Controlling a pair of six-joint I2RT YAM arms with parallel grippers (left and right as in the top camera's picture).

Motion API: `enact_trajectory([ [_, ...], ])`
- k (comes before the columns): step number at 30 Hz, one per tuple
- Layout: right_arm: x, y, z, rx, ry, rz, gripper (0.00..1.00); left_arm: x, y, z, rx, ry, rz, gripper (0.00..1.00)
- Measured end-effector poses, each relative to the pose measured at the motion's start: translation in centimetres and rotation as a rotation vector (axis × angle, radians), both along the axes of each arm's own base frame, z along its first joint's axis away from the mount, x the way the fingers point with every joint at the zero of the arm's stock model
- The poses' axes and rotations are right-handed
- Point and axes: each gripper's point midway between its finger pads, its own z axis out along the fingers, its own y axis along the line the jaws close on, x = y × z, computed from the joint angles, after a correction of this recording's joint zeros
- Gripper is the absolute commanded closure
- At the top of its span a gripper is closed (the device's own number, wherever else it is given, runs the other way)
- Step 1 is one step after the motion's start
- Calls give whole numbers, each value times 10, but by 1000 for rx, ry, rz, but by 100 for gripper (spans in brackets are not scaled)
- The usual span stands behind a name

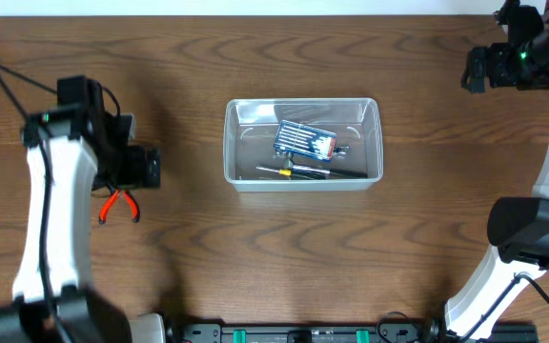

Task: Pack container
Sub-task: 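Move the left gripper over the red-handled pliers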

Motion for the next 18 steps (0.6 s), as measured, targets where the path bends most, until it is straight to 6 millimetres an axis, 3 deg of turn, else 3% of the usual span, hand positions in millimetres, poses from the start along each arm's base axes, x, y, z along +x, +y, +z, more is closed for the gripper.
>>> enact_trajectory([
  [4,5,-1,1,-4,-20,0,1,-10,2,34,56,-193,7,2],
  [7,8,-2,2,-7,-33,0,1,-21,3,41,88,-270,19,2],
  [9,9,-2,3,-8,-37,0,1,-28,3,30,87,-262,32,2],
  [12,9,-2,3,-8,-38,0,1,-31,5,-6,56,-173,75,2],
  [18,9,-2,3,-10,-39,5,1,-14,10,-67,-19,-22,199,1],
])
